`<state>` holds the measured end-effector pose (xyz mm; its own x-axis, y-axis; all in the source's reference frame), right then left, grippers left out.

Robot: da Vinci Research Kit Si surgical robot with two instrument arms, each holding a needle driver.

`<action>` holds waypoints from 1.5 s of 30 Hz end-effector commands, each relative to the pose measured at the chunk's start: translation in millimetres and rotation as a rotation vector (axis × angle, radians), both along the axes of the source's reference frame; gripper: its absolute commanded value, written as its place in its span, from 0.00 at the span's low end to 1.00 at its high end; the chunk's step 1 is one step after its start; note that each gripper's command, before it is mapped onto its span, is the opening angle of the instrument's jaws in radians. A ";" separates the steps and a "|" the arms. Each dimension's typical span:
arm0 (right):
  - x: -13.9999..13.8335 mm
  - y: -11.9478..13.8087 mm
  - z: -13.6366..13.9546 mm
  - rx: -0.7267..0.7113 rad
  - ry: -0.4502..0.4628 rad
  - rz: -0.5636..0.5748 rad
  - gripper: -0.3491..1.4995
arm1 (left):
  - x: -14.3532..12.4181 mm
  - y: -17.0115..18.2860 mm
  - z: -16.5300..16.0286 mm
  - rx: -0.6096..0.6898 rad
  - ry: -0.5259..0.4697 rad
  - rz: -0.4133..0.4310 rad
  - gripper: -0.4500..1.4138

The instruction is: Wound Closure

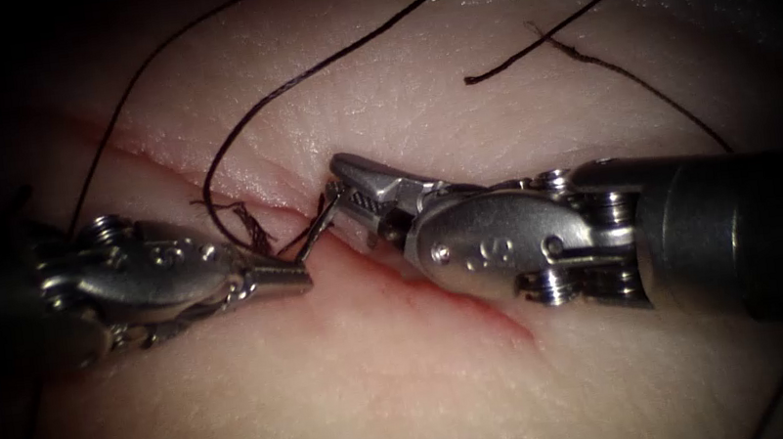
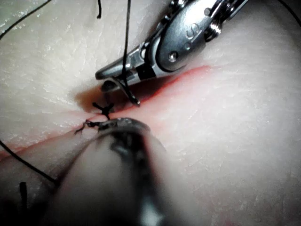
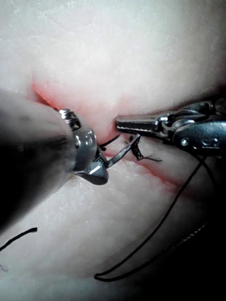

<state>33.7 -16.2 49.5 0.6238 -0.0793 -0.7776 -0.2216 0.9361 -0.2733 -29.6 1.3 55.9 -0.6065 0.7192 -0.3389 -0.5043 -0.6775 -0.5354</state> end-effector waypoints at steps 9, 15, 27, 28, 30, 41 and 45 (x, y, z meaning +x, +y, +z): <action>1.2 -1.2 1.5 0.037 -0.011 -0.016 0.00 | -0.3 -0.3 0.5 -0.001 0.000 0.001 0.16; 1.2 -1.4 1.6 0.048 -0.020 -0.022 0.00 | -0.3 -0.3 0.5 -0.003 0.001 -0.001 0.15; 0.5 -2.7 2.2 0.090 -0.043 -0.050 0.00 | -0.3 -0.3 0.6 -0.004 0.001 -0.001 0.14; 0.5 -2.7 2.2 0.090 -0.043 -0.050 0.00 | -0.3 -0.3 0.6 -0.004 0.001 -0.001 0.14; 0.2 -3.0 2.5 0.099 -0.046 -0.051 0.00 | -0.3 -0.3 0.6 -0.004 0.001 -0.001 0.14; 0.1 -3.1 2.4 0.127 -0.041 -0.050 0.00 | -0.3 -0.3 0.7 -0.005 0.002 -0.001 0.13; 0.0 -1.8 1.1 0.126 -0.025 -0.024 0.00 | -0.3 -0.3 0.7 -0.005 0.002 -0.002 0.13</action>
